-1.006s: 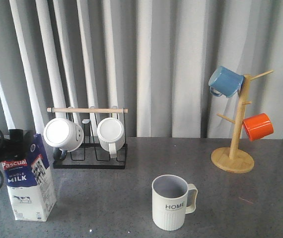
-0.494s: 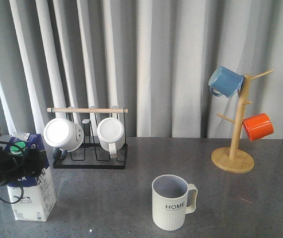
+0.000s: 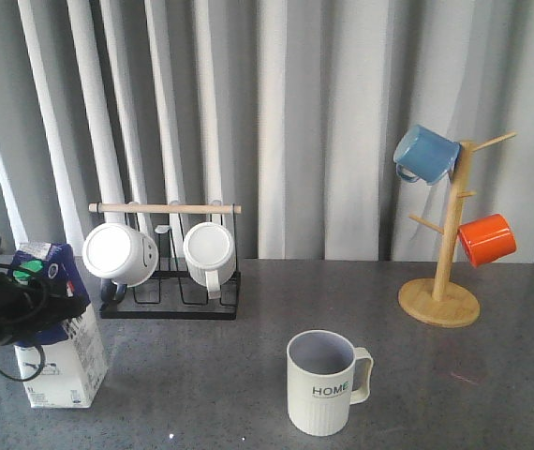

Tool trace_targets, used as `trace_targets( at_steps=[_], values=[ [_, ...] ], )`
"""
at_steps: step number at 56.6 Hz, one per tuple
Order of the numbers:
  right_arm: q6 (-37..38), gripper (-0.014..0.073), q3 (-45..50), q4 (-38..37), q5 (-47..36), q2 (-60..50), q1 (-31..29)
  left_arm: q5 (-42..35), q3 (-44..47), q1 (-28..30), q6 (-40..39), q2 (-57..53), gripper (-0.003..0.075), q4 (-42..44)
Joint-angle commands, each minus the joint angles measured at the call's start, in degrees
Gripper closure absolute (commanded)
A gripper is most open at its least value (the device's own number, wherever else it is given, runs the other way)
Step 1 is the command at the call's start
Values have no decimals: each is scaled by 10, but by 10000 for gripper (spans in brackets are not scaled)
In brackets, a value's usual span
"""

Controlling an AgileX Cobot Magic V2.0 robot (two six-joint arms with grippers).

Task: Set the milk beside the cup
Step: 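Lift the milk carton off the table with the left gripper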

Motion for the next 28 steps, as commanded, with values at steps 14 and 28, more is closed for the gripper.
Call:
trace_targets(
  at_steps=[14, 28],
  values=[
    [1, 602, -15, -5, -40, -3, -3, -50, -20, -4, -7, -144, 726, 0],
    [1, 602, -15, -5, -40, -3, -3, -50, -20, -3, -6, -212, 726, 0]
  ],
)
